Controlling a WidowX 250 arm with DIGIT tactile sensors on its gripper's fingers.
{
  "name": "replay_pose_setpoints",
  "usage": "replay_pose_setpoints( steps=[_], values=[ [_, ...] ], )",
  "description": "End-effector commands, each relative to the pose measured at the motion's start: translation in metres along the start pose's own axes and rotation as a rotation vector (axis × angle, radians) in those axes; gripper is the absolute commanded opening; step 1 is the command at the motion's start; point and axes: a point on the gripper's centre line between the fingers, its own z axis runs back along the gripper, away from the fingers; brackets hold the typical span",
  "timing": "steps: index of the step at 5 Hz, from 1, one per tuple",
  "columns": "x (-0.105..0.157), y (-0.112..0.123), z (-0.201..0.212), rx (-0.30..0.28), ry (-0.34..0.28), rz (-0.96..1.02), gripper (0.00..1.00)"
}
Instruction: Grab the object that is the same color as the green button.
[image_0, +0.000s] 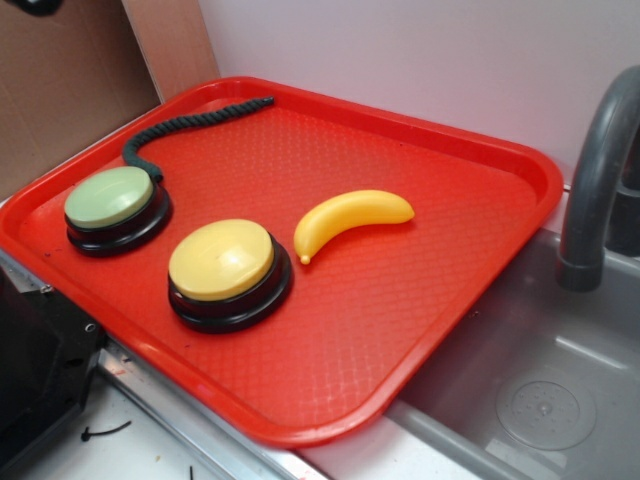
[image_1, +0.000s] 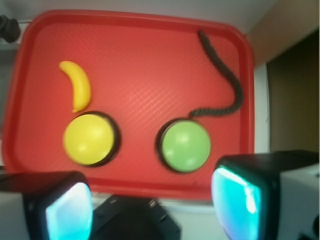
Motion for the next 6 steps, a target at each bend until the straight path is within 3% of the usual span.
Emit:
replay_pose_setpoints(
  steps=[1, 2, 4, 6],
  values=[
    [0.037, 0.052, -0.055, 0.024, -0.085, -0.228, 1.0],
    [0.056, 0.084, -0.092, -0.01, -0.088, -0.268, 1.0],
    [0.076, 0.132, -0.152, -0.017, -0.052, -0.244, 1.0],
    [0.095, 0.143, -0.191, 0.005, -0.039, -0.271, 1.0]
  ],
)
